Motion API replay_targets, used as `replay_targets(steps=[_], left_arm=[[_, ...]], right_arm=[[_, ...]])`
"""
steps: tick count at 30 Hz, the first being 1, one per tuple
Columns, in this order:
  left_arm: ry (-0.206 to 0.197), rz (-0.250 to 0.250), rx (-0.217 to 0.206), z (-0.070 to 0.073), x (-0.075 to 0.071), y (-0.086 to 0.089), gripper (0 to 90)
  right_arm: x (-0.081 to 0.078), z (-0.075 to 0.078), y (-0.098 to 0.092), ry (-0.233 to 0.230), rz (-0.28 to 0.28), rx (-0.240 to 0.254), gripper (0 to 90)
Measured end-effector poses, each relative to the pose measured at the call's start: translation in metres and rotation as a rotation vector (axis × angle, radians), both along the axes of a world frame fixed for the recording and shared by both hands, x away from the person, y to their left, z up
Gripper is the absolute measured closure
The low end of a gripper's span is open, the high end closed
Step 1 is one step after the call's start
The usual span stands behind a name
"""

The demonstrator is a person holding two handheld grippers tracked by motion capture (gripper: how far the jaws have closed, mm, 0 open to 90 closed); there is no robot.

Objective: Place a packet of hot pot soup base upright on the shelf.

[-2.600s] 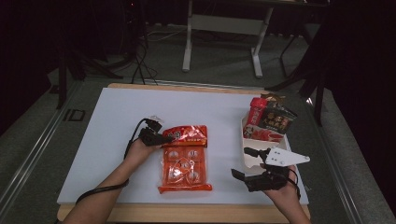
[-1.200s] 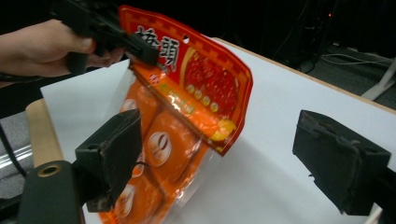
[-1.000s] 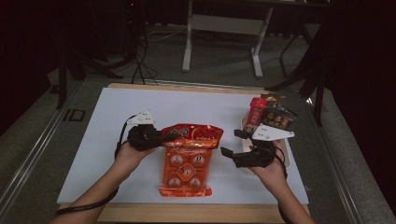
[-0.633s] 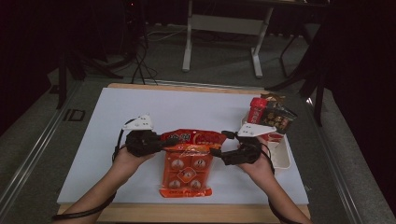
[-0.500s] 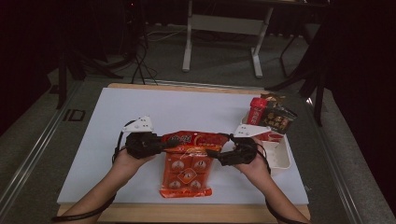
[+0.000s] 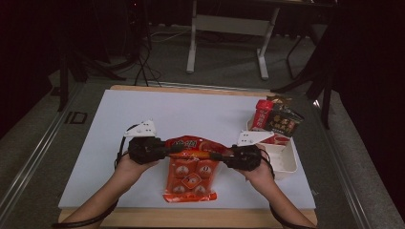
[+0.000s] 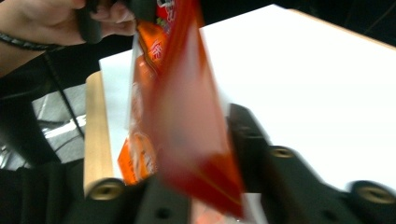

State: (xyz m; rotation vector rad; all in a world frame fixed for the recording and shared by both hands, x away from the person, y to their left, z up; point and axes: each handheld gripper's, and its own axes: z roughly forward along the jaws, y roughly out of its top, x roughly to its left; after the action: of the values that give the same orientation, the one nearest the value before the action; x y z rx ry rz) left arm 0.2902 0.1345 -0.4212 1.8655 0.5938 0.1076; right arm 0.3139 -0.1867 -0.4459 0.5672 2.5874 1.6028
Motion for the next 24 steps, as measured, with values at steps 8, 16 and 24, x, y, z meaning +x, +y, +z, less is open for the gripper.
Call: replay_targets(steps=[8, 16, 24], left_arm=[[0.0, -0.014, -0.004, 0.003, -0.002, 0.0, 89.5], [-0.039, -0.041, -0.041, 0.02, -0.007, 0.002, 89.2], [-0.052, -0.066, -0.085, 0.022, -0.005, 0.004, 88.0]], right_arm=[[-0.005, 0.007, 0.003, 0.009, 0.004, -0.05, 90.0], [-0.019, 0.032, -0.001, -0.02, 0.006, -0.033, 90.0], [-0.024, 0.051, -0.002, -0.063, -0.019, -0.033, 90.0]])
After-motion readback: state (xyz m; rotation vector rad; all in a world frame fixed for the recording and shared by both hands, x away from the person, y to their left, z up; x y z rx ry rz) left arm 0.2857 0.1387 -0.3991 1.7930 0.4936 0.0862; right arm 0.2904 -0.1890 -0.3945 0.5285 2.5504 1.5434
